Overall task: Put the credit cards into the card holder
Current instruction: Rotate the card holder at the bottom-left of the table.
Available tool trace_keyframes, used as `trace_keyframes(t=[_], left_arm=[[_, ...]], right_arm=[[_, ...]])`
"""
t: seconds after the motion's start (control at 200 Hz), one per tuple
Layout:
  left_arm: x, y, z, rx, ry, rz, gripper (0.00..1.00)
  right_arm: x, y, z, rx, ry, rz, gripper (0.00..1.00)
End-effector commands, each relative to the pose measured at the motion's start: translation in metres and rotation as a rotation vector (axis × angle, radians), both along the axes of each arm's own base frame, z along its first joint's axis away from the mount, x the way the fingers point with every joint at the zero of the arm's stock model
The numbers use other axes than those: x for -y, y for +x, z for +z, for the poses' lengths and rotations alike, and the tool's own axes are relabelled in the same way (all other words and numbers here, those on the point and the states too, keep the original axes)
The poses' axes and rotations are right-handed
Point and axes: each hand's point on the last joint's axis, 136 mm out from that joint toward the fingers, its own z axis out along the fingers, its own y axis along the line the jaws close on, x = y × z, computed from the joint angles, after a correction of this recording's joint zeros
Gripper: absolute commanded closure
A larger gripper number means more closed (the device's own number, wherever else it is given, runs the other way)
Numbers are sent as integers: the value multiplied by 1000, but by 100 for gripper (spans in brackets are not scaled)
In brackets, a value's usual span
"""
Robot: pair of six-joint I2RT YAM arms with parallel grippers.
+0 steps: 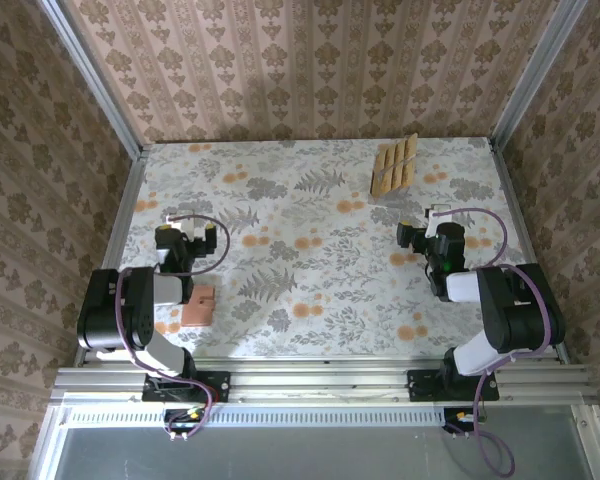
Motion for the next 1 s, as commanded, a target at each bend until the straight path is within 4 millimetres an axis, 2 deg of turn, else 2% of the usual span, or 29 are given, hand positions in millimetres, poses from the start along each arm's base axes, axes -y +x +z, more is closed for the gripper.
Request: trace_keyframes(t=[0.0, 0.17, 0.885, 0.995], left_arm=[[-4, 1, 5, 23, -24, 20, 0], [-16, -2, 7, 45, -26, 93, 0], [-11, 0, 6, 33, 7, 90, 0], [-12, -3, 12, 52, 15, 106, 0]], right_arm=[[0, 4, 11, 28, -12, 12, 0], [0, 4, 11, 30, -12, 12, 0], [-1, 4, 12, 33, -9, 15, 0], [-1, 5, 16, 32, -8, 15, 0]])
